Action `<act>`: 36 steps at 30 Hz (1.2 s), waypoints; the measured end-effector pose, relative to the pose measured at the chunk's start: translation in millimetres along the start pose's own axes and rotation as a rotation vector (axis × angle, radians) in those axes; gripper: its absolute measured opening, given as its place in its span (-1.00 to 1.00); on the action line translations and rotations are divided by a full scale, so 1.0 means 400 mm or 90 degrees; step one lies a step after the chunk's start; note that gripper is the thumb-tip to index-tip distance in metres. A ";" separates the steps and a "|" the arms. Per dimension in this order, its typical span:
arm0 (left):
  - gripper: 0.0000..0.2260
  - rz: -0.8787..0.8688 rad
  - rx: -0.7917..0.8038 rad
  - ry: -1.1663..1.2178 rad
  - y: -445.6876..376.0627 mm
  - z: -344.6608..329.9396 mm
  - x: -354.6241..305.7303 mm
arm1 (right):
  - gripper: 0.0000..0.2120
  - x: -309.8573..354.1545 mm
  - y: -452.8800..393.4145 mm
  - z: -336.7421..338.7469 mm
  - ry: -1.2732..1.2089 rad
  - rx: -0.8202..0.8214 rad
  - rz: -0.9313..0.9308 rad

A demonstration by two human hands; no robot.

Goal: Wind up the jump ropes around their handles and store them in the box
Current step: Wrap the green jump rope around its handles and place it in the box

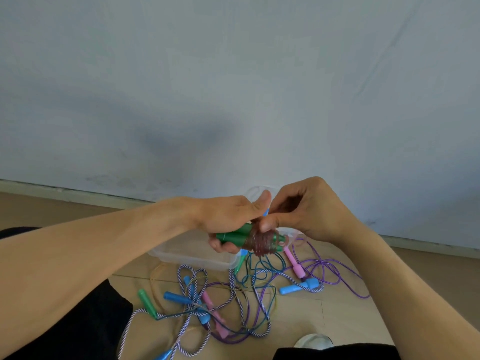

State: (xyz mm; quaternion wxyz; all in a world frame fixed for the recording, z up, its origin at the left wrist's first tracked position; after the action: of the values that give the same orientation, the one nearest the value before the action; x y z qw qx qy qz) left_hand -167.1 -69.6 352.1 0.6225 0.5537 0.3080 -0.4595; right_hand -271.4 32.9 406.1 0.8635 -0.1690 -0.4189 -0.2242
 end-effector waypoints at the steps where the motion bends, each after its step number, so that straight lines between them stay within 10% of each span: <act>1: -0.35 -0.022 0.004 0.007 0.002 0.003 -0.009 | -0.78 -0.008 -0.003 0.006 -0.040 0.000 -0.013; 10: -0.55 -0.107 -0.066 0.211 0.029 0.030 -0.039 | -0.77 -0.027 -0.009 0.023 -0.152 0.022 -0.049; 21: -0.54 -0.088 -0.433 0.214 0.018 0.067 -0.033 | -0.80 -0.071 -0.015 0.016 0.008 -0.059 -0.123; 36: -0.65 -0.205 -0.393 0.095 0.002 0.039 -0.026 | -0.75 -0.002 -0.003 -0.002 -0.125 -0.057 -0.130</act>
State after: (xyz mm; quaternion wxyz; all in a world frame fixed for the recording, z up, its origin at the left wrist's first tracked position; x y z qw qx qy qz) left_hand -172.3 -82.6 364.8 0.6556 0.3160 0.5602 -0.3956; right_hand -272.1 31.8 405.0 0.7827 -0.1852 -0.5057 -0.3120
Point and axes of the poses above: each hand's wrist, its own y-axis away from the middle knuckle, its own z-axis out of the back of the hand, x = y × z, the point moved 4 cm from there along -y, towards the middle knuckle, and after that the axes turned 13 degrees about -x, right-handed, at the moved point
